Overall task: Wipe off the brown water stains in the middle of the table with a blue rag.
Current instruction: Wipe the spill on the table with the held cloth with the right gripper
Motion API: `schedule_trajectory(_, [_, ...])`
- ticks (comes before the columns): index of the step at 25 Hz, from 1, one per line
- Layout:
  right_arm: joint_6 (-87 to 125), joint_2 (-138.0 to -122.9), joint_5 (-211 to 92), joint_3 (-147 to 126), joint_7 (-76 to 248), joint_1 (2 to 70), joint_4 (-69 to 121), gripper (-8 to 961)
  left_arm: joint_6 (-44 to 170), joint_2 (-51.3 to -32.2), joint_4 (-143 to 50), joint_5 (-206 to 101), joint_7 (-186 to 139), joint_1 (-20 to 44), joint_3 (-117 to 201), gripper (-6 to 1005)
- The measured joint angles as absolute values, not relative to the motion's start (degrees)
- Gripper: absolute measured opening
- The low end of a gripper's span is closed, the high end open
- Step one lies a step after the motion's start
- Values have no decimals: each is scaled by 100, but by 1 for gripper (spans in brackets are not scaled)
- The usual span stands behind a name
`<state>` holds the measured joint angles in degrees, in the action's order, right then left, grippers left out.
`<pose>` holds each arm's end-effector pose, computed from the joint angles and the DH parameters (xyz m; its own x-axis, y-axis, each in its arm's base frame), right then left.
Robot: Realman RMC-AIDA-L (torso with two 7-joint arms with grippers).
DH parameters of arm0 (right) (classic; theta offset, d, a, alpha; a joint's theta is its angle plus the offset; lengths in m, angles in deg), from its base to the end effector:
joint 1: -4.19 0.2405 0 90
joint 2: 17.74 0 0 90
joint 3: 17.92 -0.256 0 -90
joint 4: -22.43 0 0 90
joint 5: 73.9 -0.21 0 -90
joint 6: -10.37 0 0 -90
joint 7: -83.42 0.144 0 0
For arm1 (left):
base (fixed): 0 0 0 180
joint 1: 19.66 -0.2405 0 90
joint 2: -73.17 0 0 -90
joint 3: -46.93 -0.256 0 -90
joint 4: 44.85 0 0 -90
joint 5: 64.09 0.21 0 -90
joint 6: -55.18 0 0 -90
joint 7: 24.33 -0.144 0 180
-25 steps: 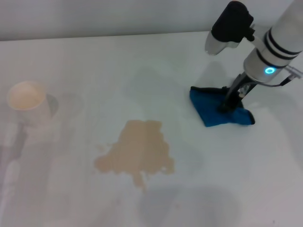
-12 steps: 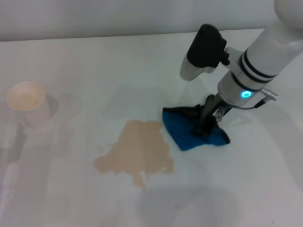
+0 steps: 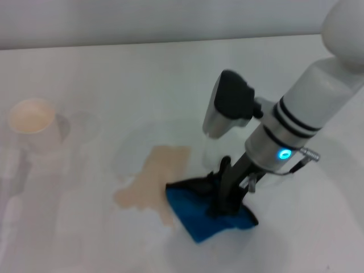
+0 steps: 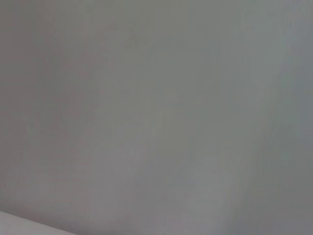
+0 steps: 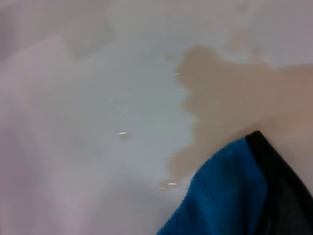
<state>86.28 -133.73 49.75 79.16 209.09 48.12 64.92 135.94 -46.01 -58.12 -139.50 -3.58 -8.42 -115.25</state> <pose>0.2112 0.3330 -0.0895 0.8185 -0.4482 0.3594 -0.4660 -0.8839 -0.0410 -0.3556 0.2317 -0.0276 0.4566 -0.0218 0.8894 0.8845 -0.0968 -0.4564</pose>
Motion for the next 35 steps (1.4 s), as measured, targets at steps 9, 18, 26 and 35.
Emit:
schedule_trajectory(9, [8613, -13397, 4021, 8907, 20703, 4684, 6698, 58, 13591, -4608, -5813, -13950, -358, -795, -11522, 892])
schedule_trajectory(18, [7641, -13401, 2941, 9808, 20387, 4646, 6775, 58, 13586, -4610, -5821, -13950, -358, -827, -11522, 893])
schedule_trajectory(26, [6755, -13397, 2756, 9880, 20233, 4524, 6840, 60, 13586, -4618, -5829, -13950, -358, -825, -11522, 893])
schedule_trajectory(35, [6295, -13342, 2794, 9577, 20217, 4488, 6623, 63, 13586, -4618, -5831, -13950, -359, -818, -11529, 893])
